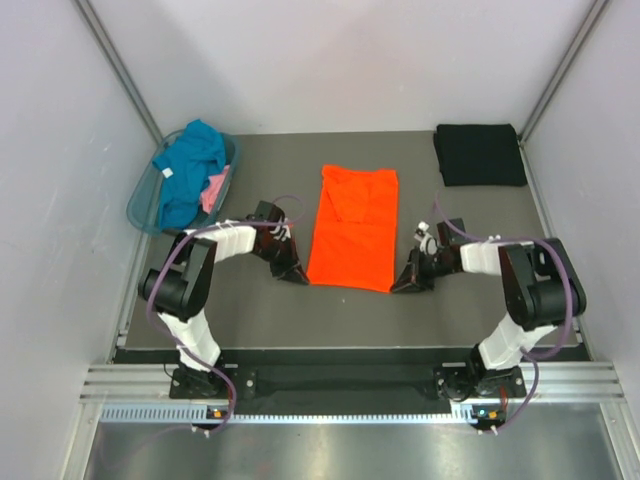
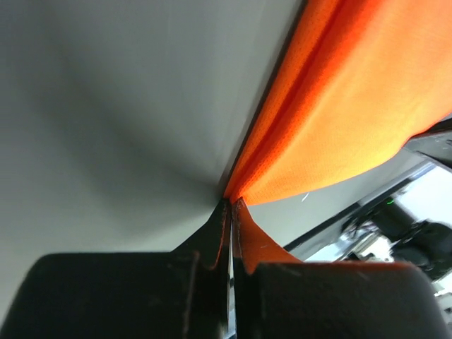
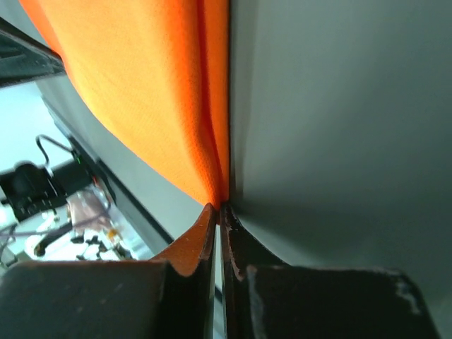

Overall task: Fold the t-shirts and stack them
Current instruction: Fold the tshirt

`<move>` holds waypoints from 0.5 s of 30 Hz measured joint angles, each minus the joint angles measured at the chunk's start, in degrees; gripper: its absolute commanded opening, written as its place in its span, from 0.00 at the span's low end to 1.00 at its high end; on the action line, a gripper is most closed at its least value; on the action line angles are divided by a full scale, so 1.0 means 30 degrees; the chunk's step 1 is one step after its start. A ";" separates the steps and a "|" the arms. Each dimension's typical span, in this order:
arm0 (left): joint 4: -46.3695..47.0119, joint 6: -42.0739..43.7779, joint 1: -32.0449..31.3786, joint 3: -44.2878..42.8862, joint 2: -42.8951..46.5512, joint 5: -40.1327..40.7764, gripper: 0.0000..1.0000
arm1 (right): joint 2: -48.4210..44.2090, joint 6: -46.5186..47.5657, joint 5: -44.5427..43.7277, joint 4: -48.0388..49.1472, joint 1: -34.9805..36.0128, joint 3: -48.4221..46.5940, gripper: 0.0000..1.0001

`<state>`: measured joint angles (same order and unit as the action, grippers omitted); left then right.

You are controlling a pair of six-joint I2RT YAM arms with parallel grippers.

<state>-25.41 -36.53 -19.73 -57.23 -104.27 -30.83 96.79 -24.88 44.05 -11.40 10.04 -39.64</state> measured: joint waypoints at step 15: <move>-0.2157 -0.0299 -0.1625 0.3468 0.4350 0.2193 0.49 | -0.4313 0.0146 -0.0452 -0.1661 0.0131 0.3395 0.33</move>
<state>-31.88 -37.43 -24.60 -46.83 -91.22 -24.25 83.85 -24.45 42.70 -16.38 10.44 -29.45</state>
